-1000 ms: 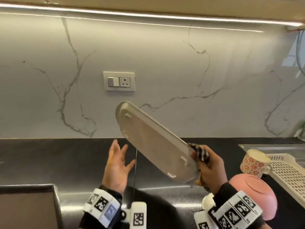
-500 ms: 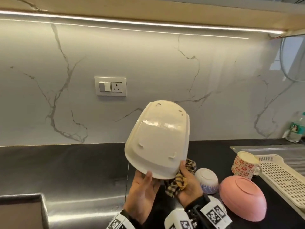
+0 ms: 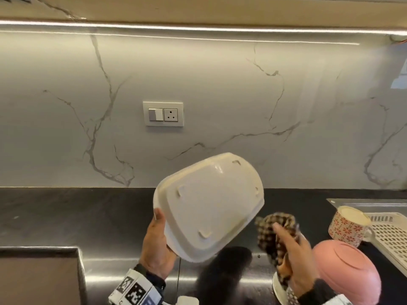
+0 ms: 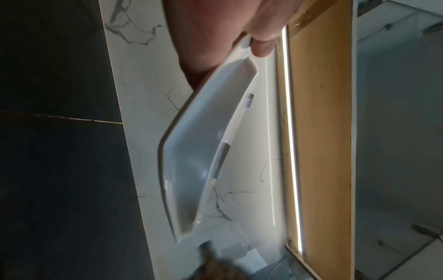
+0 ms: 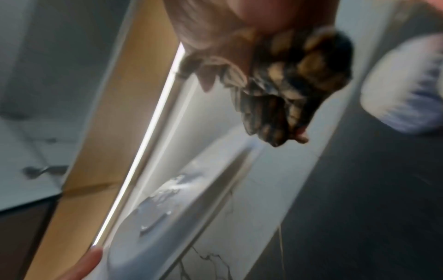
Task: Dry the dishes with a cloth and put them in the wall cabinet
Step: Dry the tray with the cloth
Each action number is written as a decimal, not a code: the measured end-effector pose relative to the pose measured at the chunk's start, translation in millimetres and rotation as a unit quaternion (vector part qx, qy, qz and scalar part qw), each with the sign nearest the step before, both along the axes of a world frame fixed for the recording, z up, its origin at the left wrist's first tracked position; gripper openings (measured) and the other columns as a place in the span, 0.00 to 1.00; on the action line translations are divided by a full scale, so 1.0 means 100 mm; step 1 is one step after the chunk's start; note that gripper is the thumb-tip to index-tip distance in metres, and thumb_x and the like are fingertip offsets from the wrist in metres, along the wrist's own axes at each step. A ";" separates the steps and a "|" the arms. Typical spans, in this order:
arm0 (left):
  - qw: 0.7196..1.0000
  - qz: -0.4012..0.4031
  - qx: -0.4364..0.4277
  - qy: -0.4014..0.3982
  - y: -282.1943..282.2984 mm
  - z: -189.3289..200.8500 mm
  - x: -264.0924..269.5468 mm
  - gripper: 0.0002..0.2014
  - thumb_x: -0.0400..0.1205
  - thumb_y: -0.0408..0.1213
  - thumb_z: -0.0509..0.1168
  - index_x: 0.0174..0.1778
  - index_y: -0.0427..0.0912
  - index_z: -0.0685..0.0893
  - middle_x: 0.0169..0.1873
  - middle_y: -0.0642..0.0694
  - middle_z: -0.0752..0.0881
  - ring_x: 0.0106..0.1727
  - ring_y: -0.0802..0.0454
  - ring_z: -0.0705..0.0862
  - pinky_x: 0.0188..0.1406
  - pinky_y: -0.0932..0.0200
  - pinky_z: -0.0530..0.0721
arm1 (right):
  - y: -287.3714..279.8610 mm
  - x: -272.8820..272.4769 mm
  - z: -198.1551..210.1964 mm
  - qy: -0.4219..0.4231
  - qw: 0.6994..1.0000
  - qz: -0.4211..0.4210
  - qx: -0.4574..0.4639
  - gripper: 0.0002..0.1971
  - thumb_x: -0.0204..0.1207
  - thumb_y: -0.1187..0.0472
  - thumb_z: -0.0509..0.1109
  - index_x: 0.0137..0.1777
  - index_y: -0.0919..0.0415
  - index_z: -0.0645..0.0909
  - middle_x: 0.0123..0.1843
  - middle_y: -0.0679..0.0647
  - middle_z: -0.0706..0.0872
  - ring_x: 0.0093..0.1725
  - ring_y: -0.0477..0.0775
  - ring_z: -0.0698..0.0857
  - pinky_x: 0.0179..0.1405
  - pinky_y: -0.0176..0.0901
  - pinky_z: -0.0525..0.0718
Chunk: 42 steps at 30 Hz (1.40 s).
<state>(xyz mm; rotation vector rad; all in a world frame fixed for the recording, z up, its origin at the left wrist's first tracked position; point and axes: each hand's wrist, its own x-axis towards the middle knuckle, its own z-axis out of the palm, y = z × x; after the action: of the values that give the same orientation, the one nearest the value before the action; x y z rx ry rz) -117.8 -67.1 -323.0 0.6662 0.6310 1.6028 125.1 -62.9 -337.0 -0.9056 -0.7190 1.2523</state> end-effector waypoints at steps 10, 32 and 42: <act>0.992 -0.094 0.038 -0.072 -0.10 0.03 0.26 0.33 0.63 0.46 0.79 0.62 0.33 0.83 0.62 0.31 0.83 0.60 0.46 0.85 0.54 0.57 0.86 | 0.08 -1.10 0.18 -0.708 0.557 0.045 0.432 0.26 0.83 0.46 0.41 0.75 0.55 0.66 0.79 0.55 0.67 0.79 0.61 0.62 0.75 0.59 0.56; 0.999 -0.019 0.008 0.035 -0.20 0.06 0.09 0.25 0.65 0.62 0.70 0.43 0.44 0.91 0.53 0.32 0.87 0.45 0.38 0.89 0.38 0.39 0.88 | 0.87 0.39 0.20 -0.591 0.757 -0.042 0.276 0.33 0.71 0.39 0.51 0.78 0.38 0.54 0.81 0.41 0.47 0.76 0.25 0.38 0.78 0.38 0.42; 0.999 -0.025 -0.002 0.025 -0.22 0.03 0.16 0.41 0.51 0.65 0.79 0.55 0.41 0.88 0.52 0.35 0.88 0.48 0.38 0.89 0.37 0.43 0.88 | 0.39 0.06 -0.03 -0.522 0.812 -0.003 0.260 0.34 0.71 0.52 0.61 0.77 0.34 0.53 0.75 0.26 0.47 0.78 0.32 0.48 0.77 0.30 0.45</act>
<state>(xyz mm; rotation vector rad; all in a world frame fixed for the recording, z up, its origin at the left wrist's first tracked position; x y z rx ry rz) -101.7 -89.5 -319.7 0.7155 0.6484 1.5416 131.0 -24.1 -340.0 -1.0850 -1.8197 0.3817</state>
